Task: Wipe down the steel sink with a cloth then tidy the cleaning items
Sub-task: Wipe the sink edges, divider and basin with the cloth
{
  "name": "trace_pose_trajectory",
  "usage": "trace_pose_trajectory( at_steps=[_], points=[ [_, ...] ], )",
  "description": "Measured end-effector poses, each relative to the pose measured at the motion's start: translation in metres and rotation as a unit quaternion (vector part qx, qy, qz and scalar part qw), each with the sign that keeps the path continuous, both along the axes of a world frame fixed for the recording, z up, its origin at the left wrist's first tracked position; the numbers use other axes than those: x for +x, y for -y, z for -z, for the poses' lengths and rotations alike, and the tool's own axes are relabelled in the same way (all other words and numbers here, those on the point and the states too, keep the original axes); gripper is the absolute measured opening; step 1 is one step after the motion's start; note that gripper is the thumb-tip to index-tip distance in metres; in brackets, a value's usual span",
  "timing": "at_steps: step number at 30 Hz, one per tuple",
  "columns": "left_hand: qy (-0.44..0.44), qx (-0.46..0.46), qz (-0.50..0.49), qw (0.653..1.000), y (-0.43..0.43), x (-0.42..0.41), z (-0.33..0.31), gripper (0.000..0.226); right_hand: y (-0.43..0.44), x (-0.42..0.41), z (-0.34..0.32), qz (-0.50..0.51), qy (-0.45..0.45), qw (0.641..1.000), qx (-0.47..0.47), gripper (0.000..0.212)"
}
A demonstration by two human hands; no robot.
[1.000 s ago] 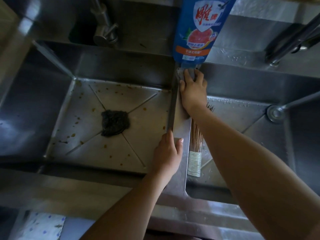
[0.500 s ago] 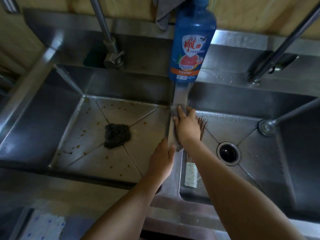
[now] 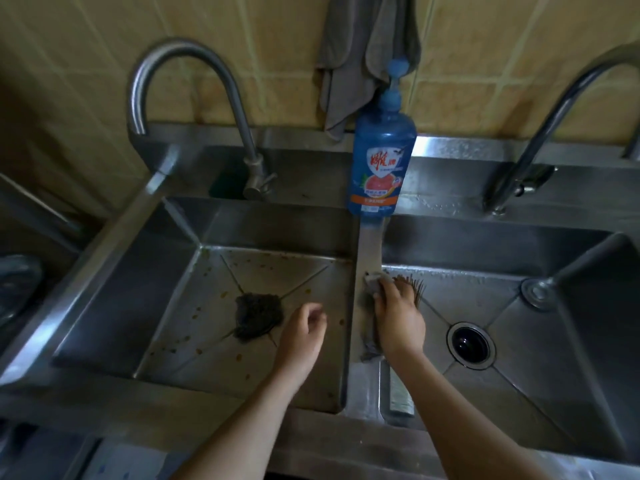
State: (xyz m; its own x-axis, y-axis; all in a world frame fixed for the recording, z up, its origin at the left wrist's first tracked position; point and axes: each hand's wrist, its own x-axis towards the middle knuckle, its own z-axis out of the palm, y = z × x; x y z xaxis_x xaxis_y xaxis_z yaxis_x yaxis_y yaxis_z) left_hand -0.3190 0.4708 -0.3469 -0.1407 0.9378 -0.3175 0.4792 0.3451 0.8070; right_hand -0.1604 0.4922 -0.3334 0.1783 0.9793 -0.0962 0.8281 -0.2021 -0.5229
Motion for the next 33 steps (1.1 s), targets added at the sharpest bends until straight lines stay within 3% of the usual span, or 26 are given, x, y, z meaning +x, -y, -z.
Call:
trace_pose_trajectory(
  at_steps=[8, 17, 28, 33],
  points=[
    [0.041, 0.056, -0.026, 0.997, -0.034, -0.066, -0.021, 0.015, -0.016, -0.058, -0.023, 0.049, -0.106, 0.988, 0.104, 0.036],
    [0.065, 0.068, 0.031, 0.995, -0.099, -0.165, -0.024, 0.021, -0.061, -0.159, -0.033, 0.172, -0.167, 0.965, 0.106, 0.039],
    [0.056, 0.057, 0.052, 0.995, -0.175, -0.195, -0.006, 0.040, -0.124, -0.186, -0.022, 0.164, -0.147, 0.971, 0.092, 0.038],
    [-0.007, 0.075, 0.040, 0.996, -0.214, -0.201, 0.002, 0.049, -0.173, -0.187, 0.005, 0.132, -0.110, 0.980, 0.099, 0.037]
  ],
)
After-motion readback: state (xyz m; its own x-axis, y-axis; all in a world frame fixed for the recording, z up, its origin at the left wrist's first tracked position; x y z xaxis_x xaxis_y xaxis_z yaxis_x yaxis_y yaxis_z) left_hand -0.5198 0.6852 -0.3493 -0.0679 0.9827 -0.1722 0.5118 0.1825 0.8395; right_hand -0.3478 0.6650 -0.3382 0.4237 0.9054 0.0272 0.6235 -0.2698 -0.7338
